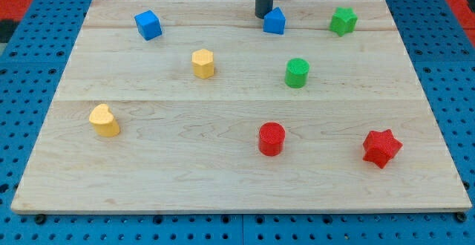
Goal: Push the blue cube to the top side of the yellow hexagon
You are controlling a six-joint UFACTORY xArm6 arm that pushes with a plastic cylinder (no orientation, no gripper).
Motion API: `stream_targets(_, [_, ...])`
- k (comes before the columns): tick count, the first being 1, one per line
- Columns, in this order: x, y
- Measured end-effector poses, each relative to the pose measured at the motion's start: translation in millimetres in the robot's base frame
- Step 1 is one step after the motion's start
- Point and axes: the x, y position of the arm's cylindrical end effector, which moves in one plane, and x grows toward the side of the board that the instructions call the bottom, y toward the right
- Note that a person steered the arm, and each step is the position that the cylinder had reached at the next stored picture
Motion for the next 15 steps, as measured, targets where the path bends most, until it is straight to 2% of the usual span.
stream_targets(1, [-34, -11])
stream_targets(2, [-43, -37])
stream_targets(6, [-45, -137])
stream_targets(8, [-36, -294])
stream_targets(9, [43, -304])
stream_targets(10, [70, -296])
stream_targets(12, [65, -244])
stream_targets(14, [33, -244])
stream_targets(15, [33, -244])
